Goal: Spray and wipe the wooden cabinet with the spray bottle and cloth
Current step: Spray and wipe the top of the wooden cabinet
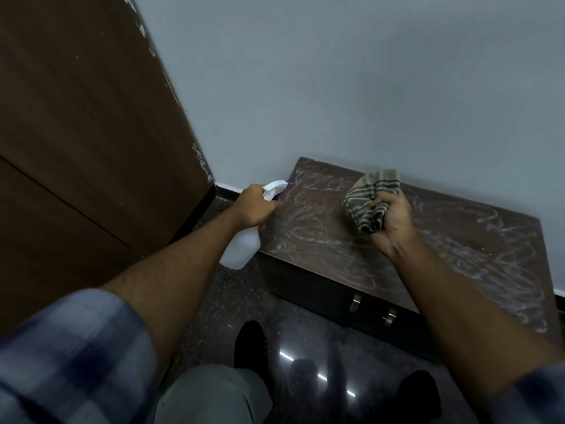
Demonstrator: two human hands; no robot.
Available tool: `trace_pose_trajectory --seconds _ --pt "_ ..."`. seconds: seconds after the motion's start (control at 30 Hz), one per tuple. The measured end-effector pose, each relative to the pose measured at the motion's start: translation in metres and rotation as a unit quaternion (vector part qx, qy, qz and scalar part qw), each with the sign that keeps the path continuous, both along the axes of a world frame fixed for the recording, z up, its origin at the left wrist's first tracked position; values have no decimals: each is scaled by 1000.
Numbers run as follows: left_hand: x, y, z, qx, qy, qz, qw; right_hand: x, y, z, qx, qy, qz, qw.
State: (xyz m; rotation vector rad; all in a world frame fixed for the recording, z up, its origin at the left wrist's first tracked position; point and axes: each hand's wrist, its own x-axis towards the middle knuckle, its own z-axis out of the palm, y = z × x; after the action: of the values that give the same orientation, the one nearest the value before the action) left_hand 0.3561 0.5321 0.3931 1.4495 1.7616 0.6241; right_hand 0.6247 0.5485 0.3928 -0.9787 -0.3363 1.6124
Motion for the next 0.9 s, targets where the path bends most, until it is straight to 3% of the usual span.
trace_pose_trajectory --seconds 0.13,0.2,0.27,0.37,0.47,0.57,0.73,0.77,0.9 --pt "-9 6 -4 -9 -2 10 1000 -4 21 -15 10 -56 -24 998" --pt "-14 10 -2 -18 -19 7 1000 -7 33 -25 29 -164 -32 986" --pt "-17 12 2 -22 -49 11 998 -13 45 -36 65 -305 -14 950" --pt "-20 15 7 -18 -65 8 998 -33 59 -55 145 -498 28 855" --pt "-19 18 8 -14 -65 0 998 -64 71 -74 177 -571 142 789" --pt "-17 23 5 -12 -58 -3 998 -93 78 -93 214 -691 234 650" --pt "-21 30 -4 -12 -40 -7 999 -83 78 -107 373 -706 361 482" --pt "-23 32 -6 -10 -37 -9 999 -71 87 -108 377 -708 365 473" --pt "-31 35 -14 9 -15 1 1000 -63 130 -107 269 -755 284 526"
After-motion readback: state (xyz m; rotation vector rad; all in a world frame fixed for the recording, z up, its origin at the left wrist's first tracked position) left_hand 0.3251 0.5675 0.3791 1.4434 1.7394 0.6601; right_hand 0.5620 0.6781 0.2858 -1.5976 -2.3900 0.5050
